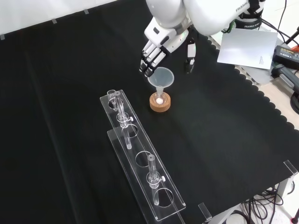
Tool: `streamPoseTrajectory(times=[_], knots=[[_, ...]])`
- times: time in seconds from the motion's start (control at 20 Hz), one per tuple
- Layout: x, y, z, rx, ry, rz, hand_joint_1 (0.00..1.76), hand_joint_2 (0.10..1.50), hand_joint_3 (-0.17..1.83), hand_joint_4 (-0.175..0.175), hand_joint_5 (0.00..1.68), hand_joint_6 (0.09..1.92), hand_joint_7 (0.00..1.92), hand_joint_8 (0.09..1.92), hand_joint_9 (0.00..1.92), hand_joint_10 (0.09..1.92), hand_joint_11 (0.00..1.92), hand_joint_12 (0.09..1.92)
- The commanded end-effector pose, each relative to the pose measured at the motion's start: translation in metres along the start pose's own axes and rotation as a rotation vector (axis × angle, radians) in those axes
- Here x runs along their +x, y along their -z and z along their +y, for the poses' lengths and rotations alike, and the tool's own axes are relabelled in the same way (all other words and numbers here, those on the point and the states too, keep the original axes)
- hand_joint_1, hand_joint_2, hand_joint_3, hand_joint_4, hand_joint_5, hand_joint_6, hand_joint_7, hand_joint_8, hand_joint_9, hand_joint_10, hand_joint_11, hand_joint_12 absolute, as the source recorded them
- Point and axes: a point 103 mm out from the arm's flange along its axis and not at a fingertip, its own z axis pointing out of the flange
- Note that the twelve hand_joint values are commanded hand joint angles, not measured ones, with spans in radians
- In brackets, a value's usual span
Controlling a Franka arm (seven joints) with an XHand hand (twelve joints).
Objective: Remove the funnel from the round-bottom flask.
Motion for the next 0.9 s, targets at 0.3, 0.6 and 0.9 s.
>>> streamPoseTrajectory(times=[0.3, 0.6, 0.9], knots=[[0.008, -0.004, 0.010, 0.014, 0.007, -0.081, 0.61, 0.67, 0.20, -0.016, 0.00, 0.09, 0.00, 0.09, 0.00, 0.81, 0.28, 1.49], [0.007, -0.009, 0.018, 0.030, 0.005, -0.080, 0.62, 0.67, 0.19, -0.009, 0.00, 0.09, 0.00, 0.09, 0.00, 0.83, 0.27, 1.50], [0.003, -0.013, 0.026, 0.042, 0.004, -0.079, 0.63, 0.67, 0.18, -0.005, 0.00, 0.09, 0.00, 0.09, 0.00, 0.85, 0.26, 1.50]])
